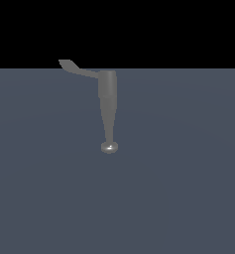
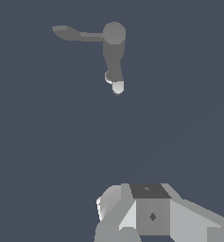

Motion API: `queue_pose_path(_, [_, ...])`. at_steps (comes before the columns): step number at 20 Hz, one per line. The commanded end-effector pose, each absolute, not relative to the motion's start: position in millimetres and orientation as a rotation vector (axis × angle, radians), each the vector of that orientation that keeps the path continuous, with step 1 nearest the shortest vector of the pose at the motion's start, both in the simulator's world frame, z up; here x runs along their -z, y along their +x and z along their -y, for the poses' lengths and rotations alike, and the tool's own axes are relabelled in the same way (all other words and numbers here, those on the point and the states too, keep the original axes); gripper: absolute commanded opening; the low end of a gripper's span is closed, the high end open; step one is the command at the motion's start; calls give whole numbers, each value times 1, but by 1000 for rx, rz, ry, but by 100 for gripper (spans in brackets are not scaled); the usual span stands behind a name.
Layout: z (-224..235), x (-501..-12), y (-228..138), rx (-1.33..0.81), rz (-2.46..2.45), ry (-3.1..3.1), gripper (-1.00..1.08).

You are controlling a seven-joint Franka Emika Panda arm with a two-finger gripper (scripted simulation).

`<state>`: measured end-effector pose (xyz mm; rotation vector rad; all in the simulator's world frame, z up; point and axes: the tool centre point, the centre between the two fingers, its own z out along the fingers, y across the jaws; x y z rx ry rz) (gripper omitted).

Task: Turn on the faucet by rotating a designated handle.

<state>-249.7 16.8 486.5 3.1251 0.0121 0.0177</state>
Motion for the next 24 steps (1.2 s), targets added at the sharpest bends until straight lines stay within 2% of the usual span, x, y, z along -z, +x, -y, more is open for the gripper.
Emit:
queue_pose_path(1, [-18,-486,-246,-17,12,3126,-100])
queue_pose_path(11, [-25,-481,-218,-16,218,3127,-100])
queue_pose_path(24, [-43,-462,-157,-9,663,3077,-100])
